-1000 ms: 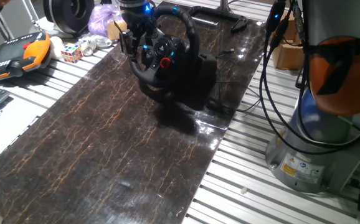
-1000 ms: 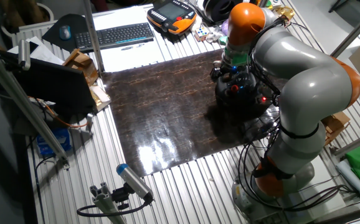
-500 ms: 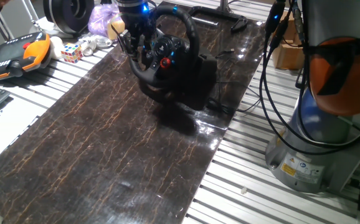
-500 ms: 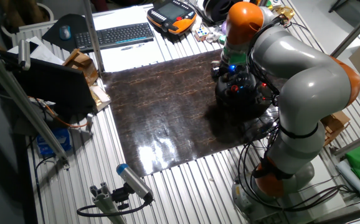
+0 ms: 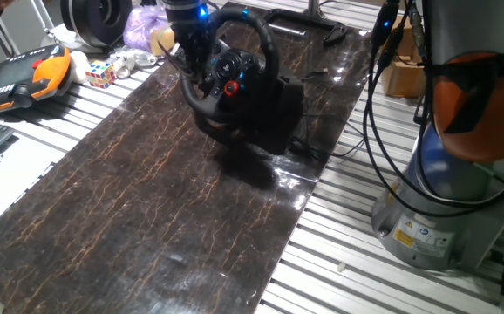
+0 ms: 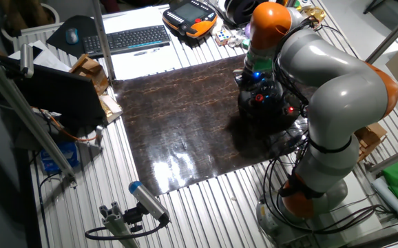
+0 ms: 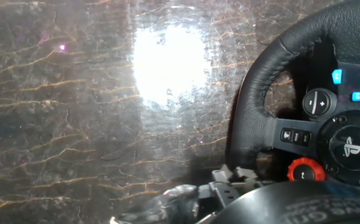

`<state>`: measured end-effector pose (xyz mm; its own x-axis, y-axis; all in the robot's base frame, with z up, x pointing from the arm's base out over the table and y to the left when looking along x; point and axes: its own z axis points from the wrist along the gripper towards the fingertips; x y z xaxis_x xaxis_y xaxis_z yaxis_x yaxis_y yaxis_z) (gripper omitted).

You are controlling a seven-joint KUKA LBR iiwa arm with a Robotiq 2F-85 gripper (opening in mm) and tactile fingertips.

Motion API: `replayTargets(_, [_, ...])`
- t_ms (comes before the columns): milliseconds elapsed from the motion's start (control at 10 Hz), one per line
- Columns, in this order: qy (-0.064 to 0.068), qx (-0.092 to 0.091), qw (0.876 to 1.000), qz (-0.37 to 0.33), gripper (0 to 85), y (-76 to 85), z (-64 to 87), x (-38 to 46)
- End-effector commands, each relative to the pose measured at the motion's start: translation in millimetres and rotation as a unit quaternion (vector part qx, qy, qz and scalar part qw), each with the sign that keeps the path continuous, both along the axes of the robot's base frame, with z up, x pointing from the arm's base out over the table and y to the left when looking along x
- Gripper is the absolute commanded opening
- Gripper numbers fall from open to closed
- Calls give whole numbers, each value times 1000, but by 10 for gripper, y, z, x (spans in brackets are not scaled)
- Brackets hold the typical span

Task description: Rotate the steering wheel 90 degrees clockwise

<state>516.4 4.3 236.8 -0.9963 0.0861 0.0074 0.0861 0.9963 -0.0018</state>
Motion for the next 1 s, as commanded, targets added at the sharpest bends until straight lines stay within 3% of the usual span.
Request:
replayTargets(0, [0, 1, 1000, -2, 7, 5, -7, 7])
replayTargets(500, [1, -5, 1000, -5, 7, -1, -65, 87])
replayTargets(900, [0, -9, 1000, -15, 7, -134, -152, 120])
